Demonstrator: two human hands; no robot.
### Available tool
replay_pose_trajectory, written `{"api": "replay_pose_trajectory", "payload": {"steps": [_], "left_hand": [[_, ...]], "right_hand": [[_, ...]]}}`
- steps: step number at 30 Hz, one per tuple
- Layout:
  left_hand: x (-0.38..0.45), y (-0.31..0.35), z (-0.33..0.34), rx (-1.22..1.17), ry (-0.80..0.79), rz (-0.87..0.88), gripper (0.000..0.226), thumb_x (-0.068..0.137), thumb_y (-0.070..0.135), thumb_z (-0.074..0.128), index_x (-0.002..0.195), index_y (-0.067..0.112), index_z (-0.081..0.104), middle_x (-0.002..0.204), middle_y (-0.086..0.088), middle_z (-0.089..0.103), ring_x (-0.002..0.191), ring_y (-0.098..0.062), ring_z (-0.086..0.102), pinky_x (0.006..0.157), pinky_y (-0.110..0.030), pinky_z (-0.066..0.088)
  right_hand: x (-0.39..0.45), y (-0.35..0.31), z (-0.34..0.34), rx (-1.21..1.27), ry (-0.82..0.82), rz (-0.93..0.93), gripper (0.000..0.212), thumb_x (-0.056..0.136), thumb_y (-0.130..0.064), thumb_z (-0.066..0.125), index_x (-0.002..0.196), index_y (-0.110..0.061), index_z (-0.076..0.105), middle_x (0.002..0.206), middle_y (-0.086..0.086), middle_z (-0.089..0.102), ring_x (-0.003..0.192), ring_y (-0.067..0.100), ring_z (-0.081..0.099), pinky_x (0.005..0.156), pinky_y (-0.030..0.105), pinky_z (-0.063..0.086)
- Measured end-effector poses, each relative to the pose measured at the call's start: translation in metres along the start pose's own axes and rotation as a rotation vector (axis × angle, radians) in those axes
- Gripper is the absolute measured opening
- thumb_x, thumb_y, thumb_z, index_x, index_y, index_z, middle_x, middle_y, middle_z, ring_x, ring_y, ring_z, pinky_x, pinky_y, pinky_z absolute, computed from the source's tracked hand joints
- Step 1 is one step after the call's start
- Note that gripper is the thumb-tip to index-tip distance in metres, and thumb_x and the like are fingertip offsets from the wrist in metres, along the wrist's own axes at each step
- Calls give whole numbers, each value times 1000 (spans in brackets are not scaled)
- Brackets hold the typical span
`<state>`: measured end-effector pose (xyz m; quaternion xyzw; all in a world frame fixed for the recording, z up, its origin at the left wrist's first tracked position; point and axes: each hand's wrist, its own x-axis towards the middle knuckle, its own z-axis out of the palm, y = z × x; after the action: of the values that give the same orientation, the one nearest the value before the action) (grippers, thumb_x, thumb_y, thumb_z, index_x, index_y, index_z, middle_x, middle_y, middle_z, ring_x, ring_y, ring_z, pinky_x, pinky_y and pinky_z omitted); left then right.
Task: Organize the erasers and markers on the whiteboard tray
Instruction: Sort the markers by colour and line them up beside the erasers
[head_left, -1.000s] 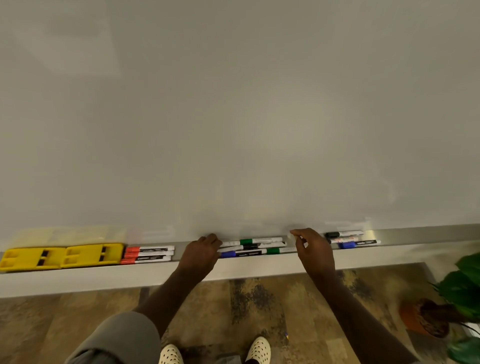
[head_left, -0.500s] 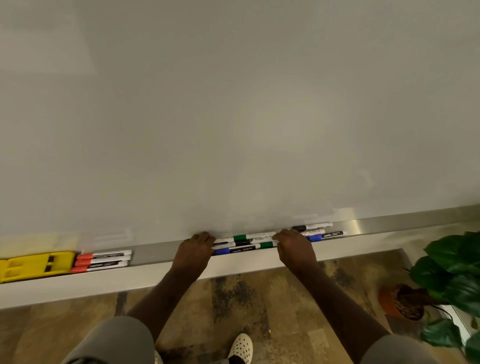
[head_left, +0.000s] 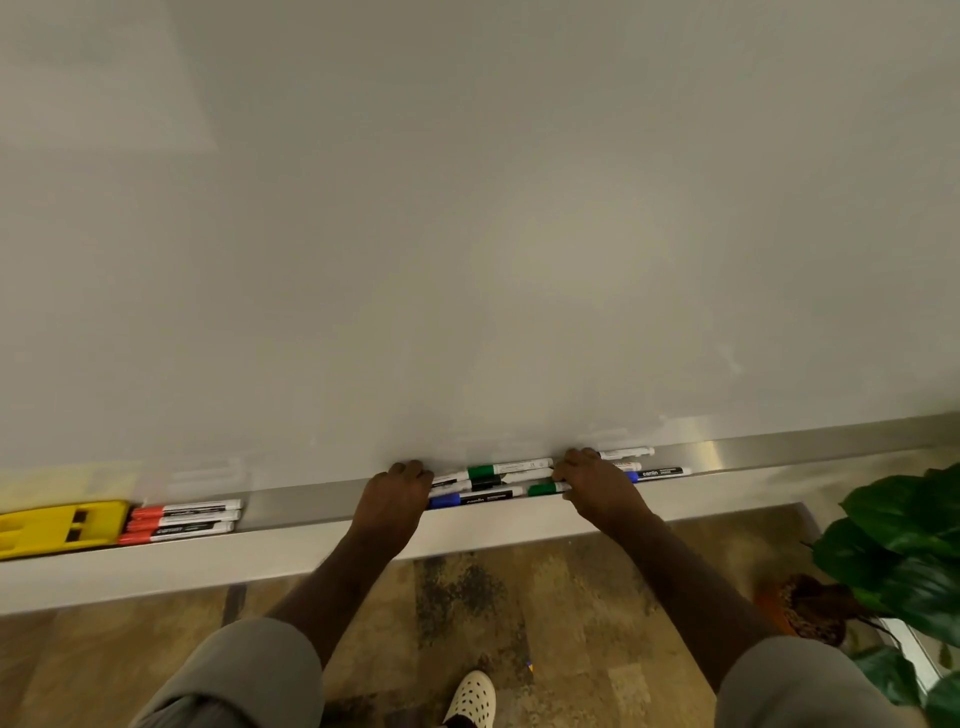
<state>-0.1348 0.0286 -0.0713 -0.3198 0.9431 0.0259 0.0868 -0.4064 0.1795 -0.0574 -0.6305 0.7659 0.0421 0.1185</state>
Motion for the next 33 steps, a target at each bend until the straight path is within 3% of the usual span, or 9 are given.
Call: {"api": "replay_pose_trajectory", "payload": {"steps": [6, 11, 15, 18, 23, 27, 33], "left_hand": [[-3, -4, 6, -11, 34, -2, 24, 91, 22, 62, 114, 16, 63, 115, -7, 60, 91, -25, 63, 70, -38, 55], [-10, -8, 5, -10, 35, -23, 17, 91, 20, 61, 107, 17, 64, 115, -5, 57, 81, -23, 64, 62, -38, 53], [-15, -14, 3, -28, 82, -5, 16, 80, 17, 75, 95, 16, 69, 99, -6, 62, 66, -23, 63, 49, -35, 53], [-20, -19, 3, -41, 136, 8, 23, 72, 18, 83, 91, 15, 70, 91, -6, 63, 58, -22, 62, 43, -32, 53], [-34, -32, -1, -33, 227, 26, 34, 75, 18, 80, 107, 19, 68, 86, 0, 65, 53, -19, 61, 39, -28, 46], [-47, -44, -4, -47, 232, 9, 40, 75, 14, 77, 113, 21, 66, 84, 2, 67, 54, -21, 62, 41, -27, 45], [-63, -57, -5, -38, 207, -41, 39, 73, 14, 80, 110, 22, 68, 80, 2, 68, 53, -19, 62, 41, -25, 43]], "right_hand": [[-3, 8, -3, 116, 38, -14, 17, 86, -22, 67, 101, -20, 60, 108, 0, 62, 103, 20, 52, 82, 34, 46], [-9, 4, -6, 161, 165, -86, 16, 87, -25, 61, 102, -20, 59, 103, 0, 64, 97, 21, 53, 80, 33, 42], [-10, -4, -10, 230, 251, -61, 21, 86, -24, 57, 107, -21, 58, 102, -1, 61, 96, 17, 52, 77, 29, 46], [-4, -12, -10, 170, 208, 23, 20, 88, -25, 55, 108, -23, 57, 100, -1, 64, 89, 18, 59, 71, 32, 52], [9, -22, -7, -28, 41, 180, 24, 94, -25, 52, 118, -25, 55, 102, 3, 70, 88, 23, 65, 77, 37, 55], [15, -28, -2, -99, 12, 197, 25, 94, -27, 55, 119, -24, 56, 109, 4, 69, 94, 24, 67, 84, 39, 56], [12, -26, -3, -187, 3, 159, 27, 95, -24, 53, 122, -25, 54, 107, 3, 70, 93, 23, 67, 80, 38, 56]]}}
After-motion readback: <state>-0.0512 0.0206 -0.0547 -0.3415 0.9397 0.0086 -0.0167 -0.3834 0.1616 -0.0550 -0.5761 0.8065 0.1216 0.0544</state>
